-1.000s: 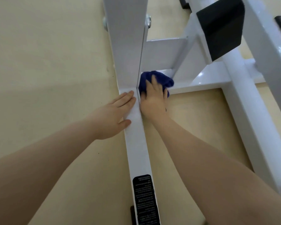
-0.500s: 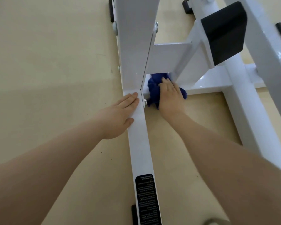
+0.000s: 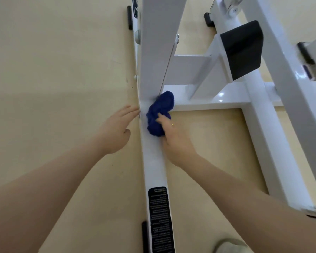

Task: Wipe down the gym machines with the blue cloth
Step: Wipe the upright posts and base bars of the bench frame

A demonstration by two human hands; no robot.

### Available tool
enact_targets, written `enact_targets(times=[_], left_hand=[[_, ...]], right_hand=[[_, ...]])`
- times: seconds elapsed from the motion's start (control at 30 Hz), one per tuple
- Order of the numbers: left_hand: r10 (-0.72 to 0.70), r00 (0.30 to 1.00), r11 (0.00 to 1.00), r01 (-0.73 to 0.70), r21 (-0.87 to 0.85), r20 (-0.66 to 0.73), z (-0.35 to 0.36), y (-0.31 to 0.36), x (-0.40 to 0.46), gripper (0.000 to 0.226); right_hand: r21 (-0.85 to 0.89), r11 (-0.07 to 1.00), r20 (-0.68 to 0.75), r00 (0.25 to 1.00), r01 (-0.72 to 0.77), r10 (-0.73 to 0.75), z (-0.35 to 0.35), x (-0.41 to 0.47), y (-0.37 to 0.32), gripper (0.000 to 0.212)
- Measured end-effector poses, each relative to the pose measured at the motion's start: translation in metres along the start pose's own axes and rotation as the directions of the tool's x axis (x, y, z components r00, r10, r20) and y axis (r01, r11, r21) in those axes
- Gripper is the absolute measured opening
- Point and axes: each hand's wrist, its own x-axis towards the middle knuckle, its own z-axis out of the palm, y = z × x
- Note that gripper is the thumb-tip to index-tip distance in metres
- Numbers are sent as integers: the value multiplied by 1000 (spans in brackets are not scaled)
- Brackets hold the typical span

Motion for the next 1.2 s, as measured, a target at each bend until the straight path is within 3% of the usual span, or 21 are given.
enact_targets(times=[0.1,0.17,0.23,0.3,0.4,0.47,0.53,0.7,0.8,0.87,1.07,1.2], left_hand=[[-13,997,1000,14,4,-78,-12,-10,-20,73],[-10,1000,998,11,54,-20,-19,-7,-25,74],[-3,1000,993,0,114,21,-23,-6,-32,74],[-2,1000,991,1,132,12,-28,-6,-41,74],[19,1000,990,-18,137,-5,-37,-10,-53,71],[34,999,988,-32,150,-14,-42,-13,-54,70],[49,999,985,-47,165,-12,-48,-15,-54,70],[67,997,985,-62,160,-31,-71,-24,-52,69],[57,998,988,-56,147,-7,-80,-36,-49,69],[48,999,991,-49,126,7,-81,-41,-45,68],[26,998,996,-31,82,59,-73,-54,-47,68],[-29,989,996,16,93,143,-81,-52,-53,69]], right_hand=[[-87,978,97,979,189,-180,6,-3,0,43],[-153,979,120,986,137,-119,7,26,-1,46],[-181,983,24,1000,-1,5,6,49,-10,46],[-222,975,11,1000,-24,27,9,44,-23,44],[-291,920,148,963,262,-227,23,-10,-31,39],[-290,882,257,918,373,-303,21,-26,-29,40],[-312,889,290,924,336,-247,14,-11,-31,43],[-404,914,137,990,35,23,23,36,-55,44],[-449,885,295,955,126,13,23,18,-61,36],[-442,878,378,926,183,-2,14,11,-58,44],[-532,842,334,936,86,115,20,26,-62,43],[-500,860,437,888,104,147,10,34,-61,41]])
